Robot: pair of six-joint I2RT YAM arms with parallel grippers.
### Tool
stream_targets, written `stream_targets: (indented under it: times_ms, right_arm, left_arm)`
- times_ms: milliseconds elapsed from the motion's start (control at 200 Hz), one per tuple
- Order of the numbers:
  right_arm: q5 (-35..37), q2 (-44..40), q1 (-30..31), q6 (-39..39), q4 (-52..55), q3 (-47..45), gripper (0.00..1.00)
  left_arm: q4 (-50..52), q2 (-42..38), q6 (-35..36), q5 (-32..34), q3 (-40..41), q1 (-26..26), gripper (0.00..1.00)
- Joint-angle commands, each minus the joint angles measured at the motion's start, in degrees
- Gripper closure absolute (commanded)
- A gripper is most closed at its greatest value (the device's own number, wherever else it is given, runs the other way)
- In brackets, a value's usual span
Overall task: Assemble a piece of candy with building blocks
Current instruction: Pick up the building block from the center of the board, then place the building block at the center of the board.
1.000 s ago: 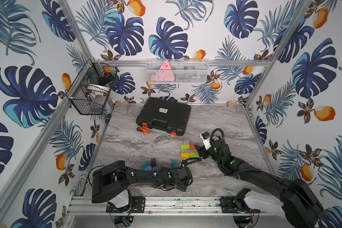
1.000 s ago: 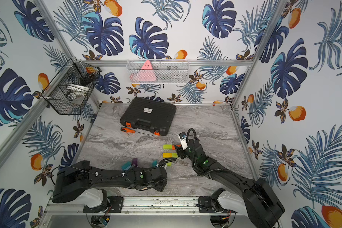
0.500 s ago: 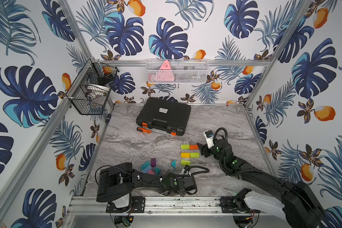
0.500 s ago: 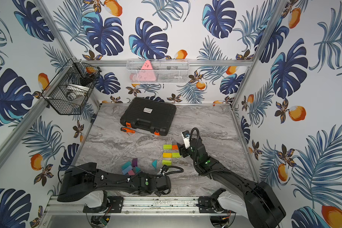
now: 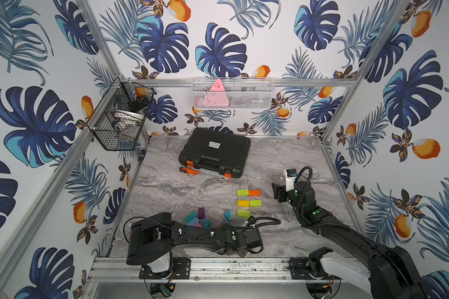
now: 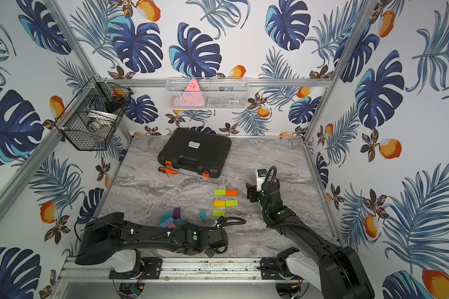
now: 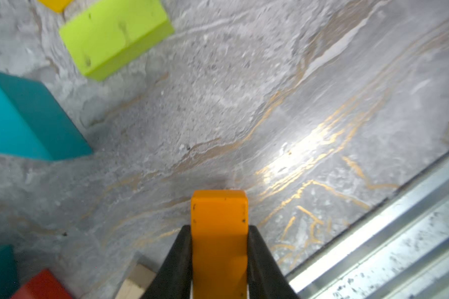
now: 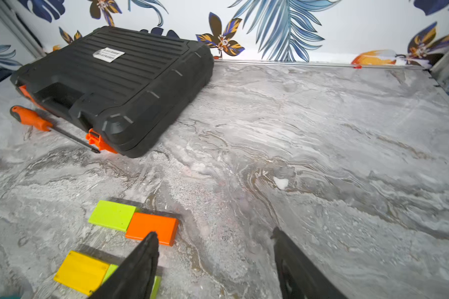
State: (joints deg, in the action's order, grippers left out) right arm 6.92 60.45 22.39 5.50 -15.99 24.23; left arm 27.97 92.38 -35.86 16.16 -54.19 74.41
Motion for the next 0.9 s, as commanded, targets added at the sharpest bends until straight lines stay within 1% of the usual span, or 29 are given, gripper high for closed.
stream_targets:
  times_ms: [0,70,130,185,280,375,480,620,721,791,896]
  right_arm:
    - [1.32,-1.52,-1.14,3.68,-3.77,-0.82,0.28]
    - [4.91,-2.12,-2.24,5.17,-3.44,-1.11,0.27]
    - [6.88,-2.53,-3.73,7.32,-3.71,-1.69,0.26]
    - [6.99,-2.87,-5.63,9.98,-4.79,-2.74,0.25]
    - [6.70,-2.69,-8.80,14.49,-5.98,-4.31,0.24]
    - [7.12,-3.00,-9.95,15.68,-5.45,-4.53,0.23]
    - [6.82,-3.18,-10.11,15.68,-5.74,-4.80,0.23]
    - [6.89,-3.77,-10.18,15.77,-5.39,-4.98,0.23]
    - [7.49,-5.44,-10.18,15.43,-5.72,-6.00,0.23]
    - [8.05,-6.36,-10.18,15.33,-5.77,-6.48,0.23]
    - [8.11,-6.63,-10.18,15.42,-5.82,-6.65,0.23]
  left_arm:
    - [1.34,-0.09,9.38,-2.18,-3.11,-3.10,0.88]
    - [0.99,0.74,13.32,-5.41,-5.57,-5.76,0.88]
    - [2.08,2.80,17.26,-6.25,-8.67,-7.22,0.88]
    - [2.49,4.89,21.09,-6.70,-11.35,-8.67,0.88]
    - [1.94,7.47,28.02,-11.50,-15.53,-11.84,0.88]
    - [2.19,9.84,32.17,-15.31,-20.61,-14.79,0.88]
    - [5.24,14.41,36.91,-16.07,-28.10,-15.70,0.88]
    - [11.23,20.65,43.75,-14.60,-36.36,-15.95,0.87]
    - [13.30,22.05,46.38,-14.04,-38.78,-16.54,0.87]
    - [12.95,21.85,47.67,-14.55,-38.48,-17.50,0.87]
    - [11.15,22.86,49.88,-17.72,-37.69,-18.85,0.87]
